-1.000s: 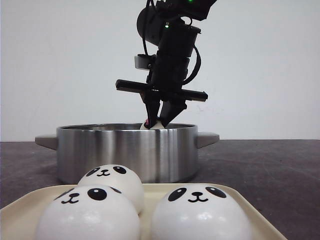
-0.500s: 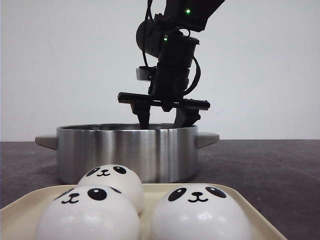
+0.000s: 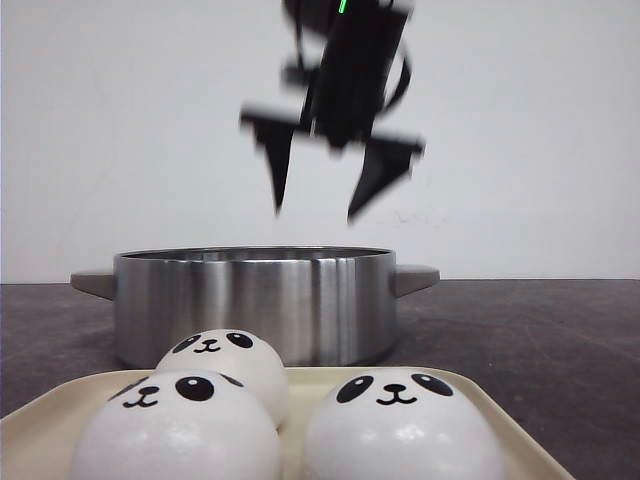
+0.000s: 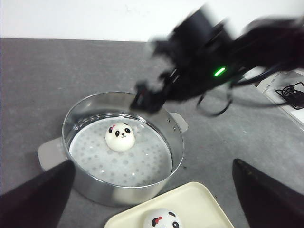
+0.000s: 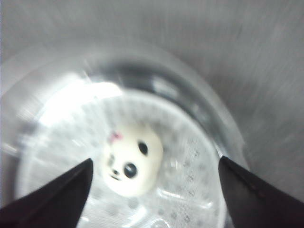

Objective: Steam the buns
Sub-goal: 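Lower the left gripper onto the farther panda bun and grasp it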

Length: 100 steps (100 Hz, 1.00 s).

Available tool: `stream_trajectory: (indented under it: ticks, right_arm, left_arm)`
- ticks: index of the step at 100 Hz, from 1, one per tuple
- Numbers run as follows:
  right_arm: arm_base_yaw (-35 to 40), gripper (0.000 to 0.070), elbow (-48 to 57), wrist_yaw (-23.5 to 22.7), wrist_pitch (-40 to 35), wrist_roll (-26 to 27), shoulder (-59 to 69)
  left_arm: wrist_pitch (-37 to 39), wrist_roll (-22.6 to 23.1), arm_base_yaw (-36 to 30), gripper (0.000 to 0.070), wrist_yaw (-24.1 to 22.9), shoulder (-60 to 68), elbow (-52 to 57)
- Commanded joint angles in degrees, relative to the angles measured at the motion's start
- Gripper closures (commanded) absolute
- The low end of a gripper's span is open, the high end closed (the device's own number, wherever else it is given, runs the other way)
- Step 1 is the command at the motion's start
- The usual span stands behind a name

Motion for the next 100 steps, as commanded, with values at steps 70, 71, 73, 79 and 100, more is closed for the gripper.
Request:
stream_trajectory:
  ticks: [70,71,73,79,100]
  right_arm:
    - [17.0,0.07,2.0,18.3,-8.1,-10.5,-46.4]
    - [17.0,0.07,2.0,18.4,-8.2,-10.4,-46.8]
    - [17.0,0.07,2.0,18.9,-8.6,-10.4,-47.5]
    - [17.0,0.07,2.0,20.3,-10.0,-10.4,-49.0]
    - [17.0,0.07,1.9,24.9,-16.4,-9.7,-52.3]
  left_arm:
    - [-4.9,-10.0,-7.8,0.0059,7.8,35.4,0.8]
    - [-4.8,-10.2,-8.0,0.0059,7.8,36.0,0.8]
    - [-4.6,-10.6,-8.4,0.0059,7.8,37.0,0.8]
    - [-3.6,-10.9,-9.5,0.0058,7.8,40.1,0.8]
    - [1.2,-13.1,-12.1,0.0058,7.8,49.1,0.8]
